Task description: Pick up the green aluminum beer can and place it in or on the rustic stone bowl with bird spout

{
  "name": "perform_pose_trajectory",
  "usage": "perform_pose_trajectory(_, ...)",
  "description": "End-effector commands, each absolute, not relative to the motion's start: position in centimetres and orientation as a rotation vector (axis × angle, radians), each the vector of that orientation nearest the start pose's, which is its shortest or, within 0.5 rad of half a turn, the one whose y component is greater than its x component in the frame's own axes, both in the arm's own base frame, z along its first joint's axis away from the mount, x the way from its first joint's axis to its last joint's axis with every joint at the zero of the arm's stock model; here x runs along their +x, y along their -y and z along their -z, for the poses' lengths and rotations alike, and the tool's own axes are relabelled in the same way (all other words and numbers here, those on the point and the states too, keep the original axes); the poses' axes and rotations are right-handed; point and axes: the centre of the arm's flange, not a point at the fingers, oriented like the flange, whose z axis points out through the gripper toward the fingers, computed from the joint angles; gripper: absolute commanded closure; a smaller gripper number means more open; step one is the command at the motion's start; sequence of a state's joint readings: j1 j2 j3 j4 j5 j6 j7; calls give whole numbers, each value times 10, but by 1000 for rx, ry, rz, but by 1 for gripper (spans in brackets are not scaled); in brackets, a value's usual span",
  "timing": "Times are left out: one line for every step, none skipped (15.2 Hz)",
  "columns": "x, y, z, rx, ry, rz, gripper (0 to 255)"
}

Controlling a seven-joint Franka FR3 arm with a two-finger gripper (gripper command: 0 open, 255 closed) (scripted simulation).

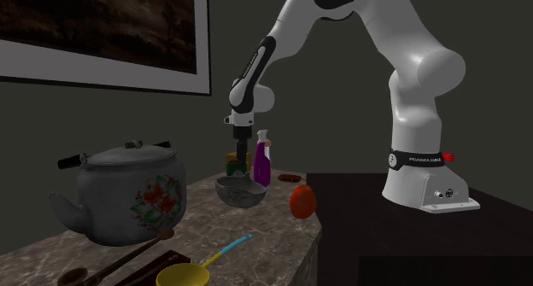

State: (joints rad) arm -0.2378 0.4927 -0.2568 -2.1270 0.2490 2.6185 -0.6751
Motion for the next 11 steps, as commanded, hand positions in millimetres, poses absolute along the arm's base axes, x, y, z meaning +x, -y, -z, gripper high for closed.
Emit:
perform_pose_trajectory(503, 279, -183, -3150, -6, 39, 255)
perform_pose_trajectory(503, 279, -183, -3150, -6, 39, 255)
perform_pose_trajectory(503, 279, -183, -3150, -6, 39, 255)
perform_pose_trajectory(503, 279, -183, -3150, -6, 39, 255)
perform_pose_trajectory(503, 279, -183, -3150, -6, 39, 255)
perform_pose_trajectory(503, 279, -183, -3150, -6, 39, 255)
perform_pose_trajectory(503, 279, -183, -3150, -6, 39, 255)
perform_pose_trajectory(503, 279, -183, -3150, -6, 39, 255)
perform_pose_trajectory(503, 279, -183, -3150, -6, 39, 255)
perform_pose_trajectory(503, 279, -183, -3150, -6, 39, 255)
perform_pose_trajectory(503, 279, -188, -3150, -6, 39, 255)
